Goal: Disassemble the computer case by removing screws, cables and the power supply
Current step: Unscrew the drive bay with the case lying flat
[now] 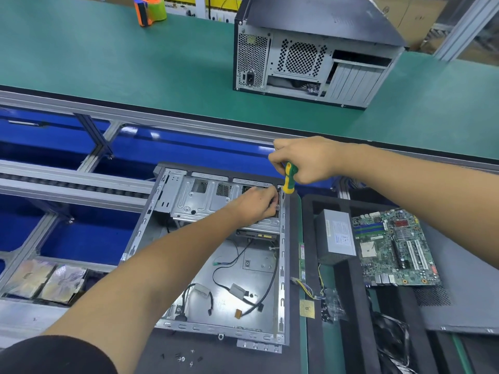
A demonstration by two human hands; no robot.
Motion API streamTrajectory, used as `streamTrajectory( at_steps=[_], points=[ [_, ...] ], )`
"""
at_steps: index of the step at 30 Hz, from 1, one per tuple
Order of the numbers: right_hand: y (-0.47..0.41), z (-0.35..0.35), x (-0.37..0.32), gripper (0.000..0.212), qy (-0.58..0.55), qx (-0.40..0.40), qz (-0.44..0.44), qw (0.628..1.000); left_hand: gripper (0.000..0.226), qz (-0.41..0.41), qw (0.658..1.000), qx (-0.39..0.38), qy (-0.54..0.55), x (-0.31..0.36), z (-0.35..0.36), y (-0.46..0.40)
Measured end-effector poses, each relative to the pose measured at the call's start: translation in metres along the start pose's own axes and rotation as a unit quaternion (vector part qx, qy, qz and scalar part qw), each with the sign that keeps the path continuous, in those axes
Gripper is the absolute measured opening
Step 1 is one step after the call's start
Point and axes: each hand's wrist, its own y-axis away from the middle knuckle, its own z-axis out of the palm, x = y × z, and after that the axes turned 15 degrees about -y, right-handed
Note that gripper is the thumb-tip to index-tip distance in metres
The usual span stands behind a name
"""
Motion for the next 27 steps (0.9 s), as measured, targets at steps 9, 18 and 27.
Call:
streamTrajectory(
  at_steps=[9,18,27],
  points=[
    [0.01,0.012,-0.017,0.027,-0.068,-0.004,0.003,0.998,0.028,-0.242,0.877,0.044,0.413,0.006,-0.033,0.0],
    [0.014,0.024,-0.023,0.028,-0.091,-0.008,0.007,0.996,0.024,-0.268,0.833,-0.046,0.482,0.009,-0.031,0.025],
    [0.011,0.026,-0.02,0.026,-0.108,0.002,0.022,0.994,0.014,-0.059,0.936,-0.1,0.333,0.015,-0.02,0.032]
  ],
)
